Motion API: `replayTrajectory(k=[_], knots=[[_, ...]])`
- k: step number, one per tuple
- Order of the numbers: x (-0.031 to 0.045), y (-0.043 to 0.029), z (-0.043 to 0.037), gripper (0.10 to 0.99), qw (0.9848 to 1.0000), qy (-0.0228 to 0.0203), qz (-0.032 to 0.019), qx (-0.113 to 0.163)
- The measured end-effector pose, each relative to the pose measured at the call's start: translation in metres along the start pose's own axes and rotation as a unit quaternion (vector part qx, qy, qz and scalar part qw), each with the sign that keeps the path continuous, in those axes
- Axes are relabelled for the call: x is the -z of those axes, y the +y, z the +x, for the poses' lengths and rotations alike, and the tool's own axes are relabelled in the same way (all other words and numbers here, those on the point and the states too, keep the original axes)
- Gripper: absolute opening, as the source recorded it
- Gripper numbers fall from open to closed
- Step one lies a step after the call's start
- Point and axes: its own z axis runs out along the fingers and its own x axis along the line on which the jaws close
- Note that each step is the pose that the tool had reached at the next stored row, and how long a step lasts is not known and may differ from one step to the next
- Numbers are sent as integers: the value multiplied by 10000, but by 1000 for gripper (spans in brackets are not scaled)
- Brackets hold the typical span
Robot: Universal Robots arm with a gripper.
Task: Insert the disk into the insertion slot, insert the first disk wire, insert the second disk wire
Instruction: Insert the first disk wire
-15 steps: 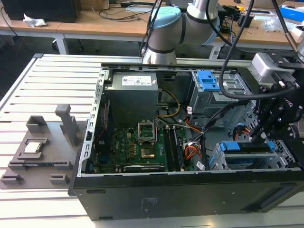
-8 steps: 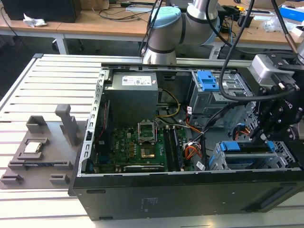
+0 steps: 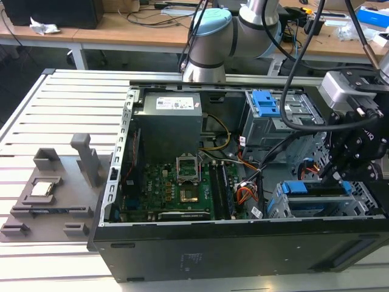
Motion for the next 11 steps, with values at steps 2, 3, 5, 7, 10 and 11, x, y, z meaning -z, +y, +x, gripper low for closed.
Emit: replayTrajectory(k=[2,3,5,7,10,11], knots=[[0,0,0,165,10000,2,0,39],[-1,-1,0,165,10000,3,0,69],[-1,-1,0,165,9999,6,0,139],[-1,-2,0,165,9999,7,0,144],[-10,-4,-1,165,9999,-14,0,136],[-8,-7,0,165,9999,-12,0,136]])
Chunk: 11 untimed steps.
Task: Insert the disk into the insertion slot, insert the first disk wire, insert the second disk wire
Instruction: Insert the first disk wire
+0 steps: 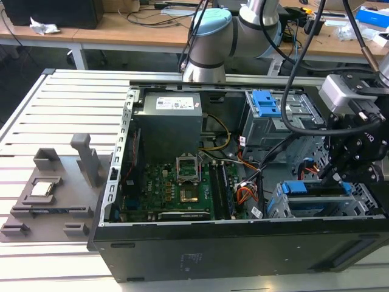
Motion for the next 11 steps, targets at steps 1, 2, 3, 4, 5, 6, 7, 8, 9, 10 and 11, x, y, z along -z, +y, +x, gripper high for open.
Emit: replayTrajectory(k=[1,2,3,4,5,6,7,8,9,10,11], knots=[[3,0,0,165,10000,3,0,-1],[4,0,0,165,10000,3,0,-1],[4,0,0,165,10000,4,1,-1],[3,0,0,165,10000,4,1,-1],[2,0,0,165,10000,5,0,-1],[0,-2,0,165,10000,5,0,-1],[-5,-6,0,165,10000,4,0,0],[-8,-8,0,165,10000,4,-1,0],[-17,-12,0,165,10000,4,-2,-1],[-29,-15,1,165,10000,5,-3,-1],[-36,-16,0,165,10000,7,-4,-2]])
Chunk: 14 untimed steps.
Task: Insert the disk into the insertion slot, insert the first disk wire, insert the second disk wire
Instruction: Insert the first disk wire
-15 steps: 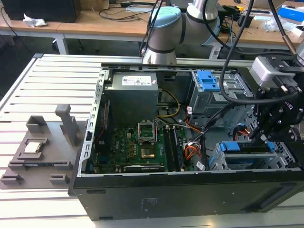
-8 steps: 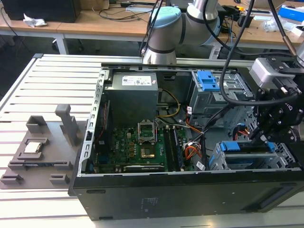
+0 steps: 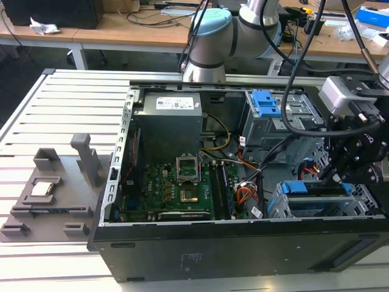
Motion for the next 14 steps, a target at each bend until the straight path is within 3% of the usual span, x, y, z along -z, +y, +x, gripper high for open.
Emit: replayTrajectory(k=[6,7,9,14], knots=[[-19,-3,-1,176,10000,-7,1,2],[-18,-3,-1,243,10000,-5,0,2],[-7,-2,0,243,10000,0,0,1],[237,11,-12,243,10000,1,0,1]])
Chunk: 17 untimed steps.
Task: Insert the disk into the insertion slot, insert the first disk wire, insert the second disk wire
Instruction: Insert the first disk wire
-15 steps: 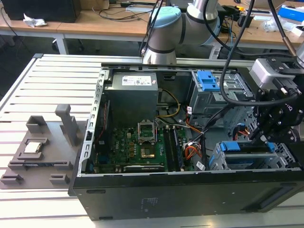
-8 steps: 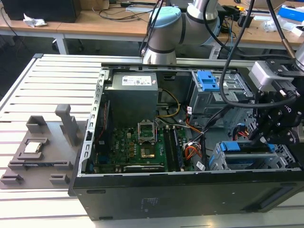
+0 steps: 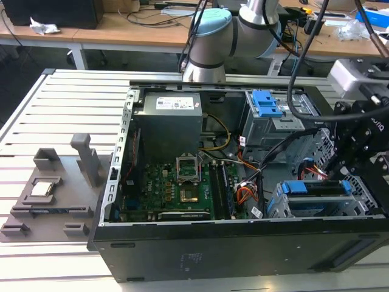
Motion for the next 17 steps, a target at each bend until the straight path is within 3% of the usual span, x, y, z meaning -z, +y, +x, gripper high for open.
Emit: replayTrajectory(k=[2,4,5,6,8,17], knots=[[75,4,-20,243,10000,4,0,0],[174,9,-53,106,10000,14,0,-1],[209,10,-67,106,10000,19,0,-1],[291,14,-84,106,10000,25,0,-1],[341,17,-84,106,10000,25,0,-1],[361,18,-85,106,10000,25,0,-1]])
